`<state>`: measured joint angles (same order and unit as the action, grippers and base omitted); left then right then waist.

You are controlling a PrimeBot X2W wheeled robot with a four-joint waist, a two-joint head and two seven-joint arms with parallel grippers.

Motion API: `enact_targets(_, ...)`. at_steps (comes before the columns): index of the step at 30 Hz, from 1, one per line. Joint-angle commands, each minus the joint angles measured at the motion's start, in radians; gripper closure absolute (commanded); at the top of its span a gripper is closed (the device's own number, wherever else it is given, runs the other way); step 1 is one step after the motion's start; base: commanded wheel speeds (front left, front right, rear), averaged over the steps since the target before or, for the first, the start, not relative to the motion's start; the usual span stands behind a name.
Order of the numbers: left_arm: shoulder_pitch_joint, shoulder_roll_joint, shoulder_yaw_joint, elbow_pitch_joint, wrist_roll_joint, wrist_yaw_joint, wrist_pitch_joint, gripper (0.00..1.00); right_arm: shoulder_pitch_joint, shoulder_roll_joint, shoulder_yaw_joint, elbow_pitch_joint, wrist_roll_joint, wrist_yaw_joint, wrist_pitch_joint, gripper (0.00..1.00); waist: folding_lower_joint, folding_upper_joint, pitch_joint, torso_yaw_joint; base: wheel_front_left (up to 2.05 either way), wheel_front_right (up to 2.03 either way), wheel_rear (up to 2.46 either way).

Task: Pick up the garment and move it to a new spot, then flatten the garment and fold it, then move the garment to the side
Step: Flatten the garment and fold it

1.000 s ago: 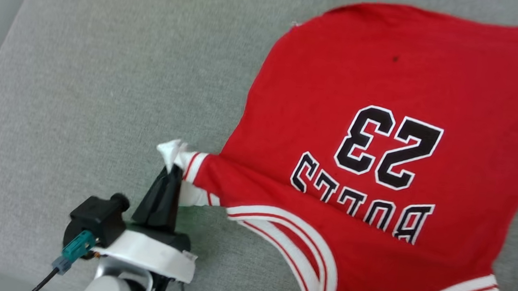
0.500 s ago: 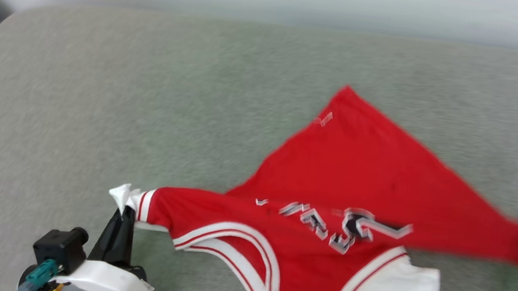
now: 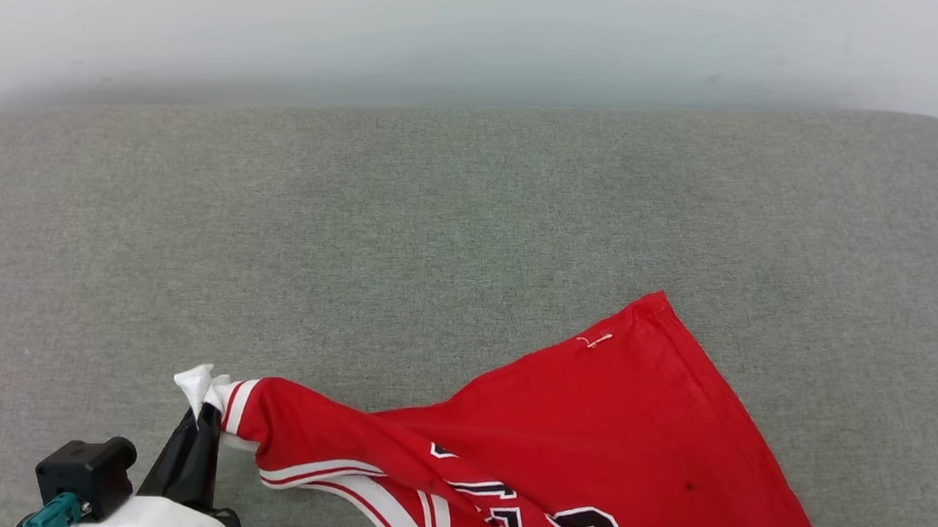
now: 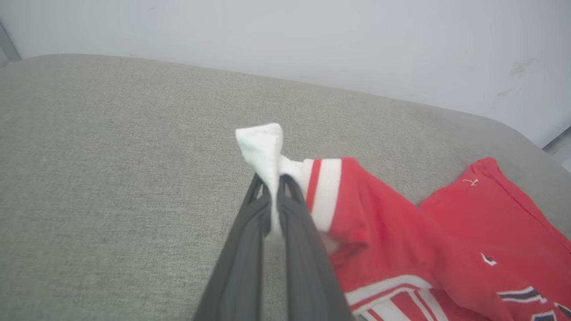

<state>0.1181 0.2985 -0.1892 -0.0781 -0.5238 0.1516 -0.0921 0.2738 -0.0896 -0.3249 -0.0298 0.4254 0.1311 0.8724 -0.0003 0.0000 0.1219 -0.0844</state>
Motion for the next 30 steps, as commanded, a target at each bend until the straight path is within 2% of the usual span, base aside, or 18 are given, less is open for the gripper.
enact_targets(1,0.004,0.003,0.004,-0.009,-0.003,0.005,-0.006,1.0,-0.013,0.005,-0.007,-0.006,-0.004,-0.001,-0.063,0.0,0.0003,0.0,-0.002,0.001,0.0,0.0,0.0)
enact_targets(9,-0.029,0.015,-0.012,-0.039,0.034,0.016,-0.009,1.0,-0.178,-0.018,0.017,0.061,-0.041,-0.001,-0.448,0.0,0.0003,0.0,0.037,0.021,0.0,0.0,0.0)
enact_targets(10,-0.045,0.011,-0.018,-0.058,0.04,0.02,-0.01,1.0,-0.284,-0.048,0.057,0.106,-0.032,-0.001,-0.512,0.0,0.0003,0.0,0.067,0.03,0.0,0.0,0.0)
enact_targets(11,-0.054,0.008,-0.022,-0.064,0.041,0.018,-0.01,1.0,-0.32,-0.057,0.079,0.119,-0.024,-0.001,-0.514,0.0,0.0003,0.0,0.08,0.034,0.0,0.0,0.0)
enact_targets(15,-0.09,0.0,-0.041,-0.074,0.049,0.008,-0.014,1.0,-0.471,-0.125,0.165,0.17,0.001,-0.001,-0.426,0.0,0.0003,0.0,0.129,0.059,0.0,0.0,0.0)
enact_targets(20,-0.149,-0.012,-0.068,-0.079,0.059,-0.011,-0.02,1.0,-0.642,-0.196,0.258,0.21,0.023,-0.001,-0.174,0.0,0.0003,0.0,0.196,0.105,0.0,0.0,0.0)
enact_targets(25,-0.207,-0.034,-0.091,-0.066,0.059,-0.03,-0.039,1.0,-0.756,-0.22,0.319,0.217,0.027,-0.001,0.032,0.0,0.0003,0.0,0.257,0.155,0.0,0.0,0.0)
enact_targets(30,-0.246,-0.053,-0.11,-0.044,0.054,-0.046,-0.058,1.0,-0.8,-0.219,0.373,0.258,0.026,-0.001,0.158,0.0,0.0003,0.0,0.299,0.182,0.0,0.0,0.0)
